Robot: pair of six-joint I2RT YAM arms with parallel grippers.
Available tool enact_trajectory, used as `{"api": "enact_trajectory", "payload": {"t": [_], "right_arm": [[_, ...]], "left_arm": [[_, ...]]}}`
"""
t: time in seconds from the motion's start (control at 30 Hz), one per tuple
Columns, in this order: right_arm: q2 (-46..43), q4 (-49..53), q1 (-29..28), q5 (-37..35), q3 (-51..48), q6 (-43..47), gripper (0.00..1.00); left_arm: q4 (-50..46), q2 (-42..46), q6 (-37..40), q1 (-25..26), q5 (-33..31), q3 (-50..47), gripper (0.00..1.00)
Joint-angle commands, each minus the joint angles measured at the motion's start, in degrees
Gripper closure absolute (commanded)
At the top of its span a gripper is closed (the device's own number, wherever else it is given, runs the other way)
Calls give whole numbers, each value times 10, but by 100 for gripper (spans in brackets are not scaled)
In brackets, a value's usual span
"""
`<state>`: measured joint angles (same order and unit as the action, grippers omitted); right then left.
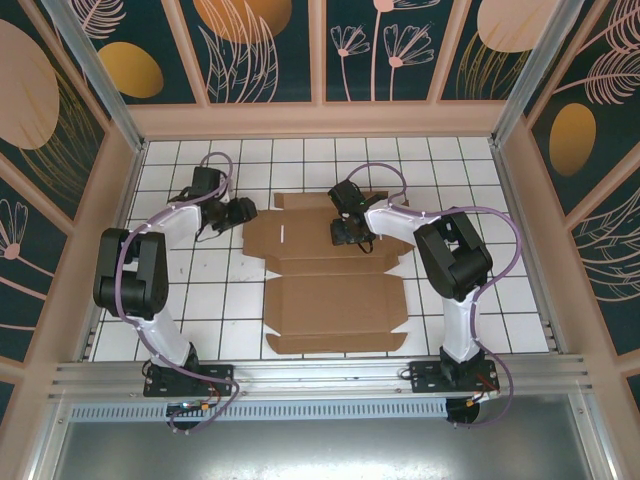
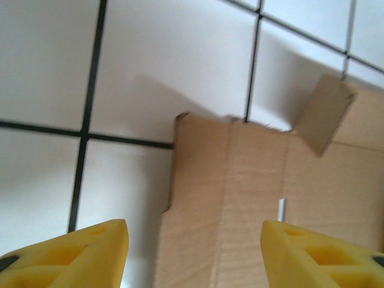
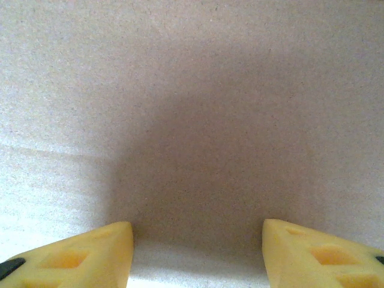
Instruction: Fold the paper box
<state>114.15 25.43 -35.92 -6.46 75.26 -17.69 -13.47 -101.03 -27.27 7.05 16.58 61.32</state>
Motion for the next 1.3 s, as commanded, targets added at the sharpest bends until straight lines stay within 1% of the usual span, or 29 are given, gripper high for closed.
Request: {"api": "enact_trajectory", "payload": {"t": [0.0, 0.13, 0.23, 0.27, 0.33, 0.43, 0.53, 0.6, 0.73, 0.83, 1.03, 1.13, 1.2, 1.27], "right_arm": [[43, 68, -13, 19, -16, 6, 41], [45, 69, -11, 18, -11, 4, 41], [48, 69, -12, 22, -9, 2, 41], [49, 69, -12, 22, -8, 2, 41], [51, 71, -13, 22, -5, 3, 41], [53, 73, -13, 19, 0, 5, 41], [57, 78, -12, 14, 7, 7, 41], [60, 81, -12, 7, 10, 5, 42], [65, 87, -12, -10, 16, -4, 43], [66, 88, -11, -21, 19, -8, 43], [77, 94, -11, -32, 32, -13, 44], [83, 98, -12, -30, 37, -14, 44], [85, 100, -11, -30, 41, -12, 44], [86, 101, -12, -33, 44, -11, 44]], "left_arm": [[4, -15, -7, -5, 14, -16, 40], [14, -39, -11, -5, 45, -21, 43], [33, -42, -14, -4, 85, -25, 50], [35, -42, -14, -4, 88, -24, 54], [30, -45, -12, -4, 90, -19, 70], [7, -54, -2, -2, 83, -2, 85], [-23, -53, 13, 10, 48, 17, 94], [-48, -54, 20, 25, 10, 35, 100], [-96, -49, 19, 72, -97, 70, 100], [-123, -51, -5, 103, -151, 95, 100], [-195, -105, -32, 193, -223, 191, 100], [-222, -133, -48, 212, -245, 228, 100], [-238, -146, -56, 215, -263, 240, 99], [-245, -153, -56, 215, -265, 246, 97]]}}
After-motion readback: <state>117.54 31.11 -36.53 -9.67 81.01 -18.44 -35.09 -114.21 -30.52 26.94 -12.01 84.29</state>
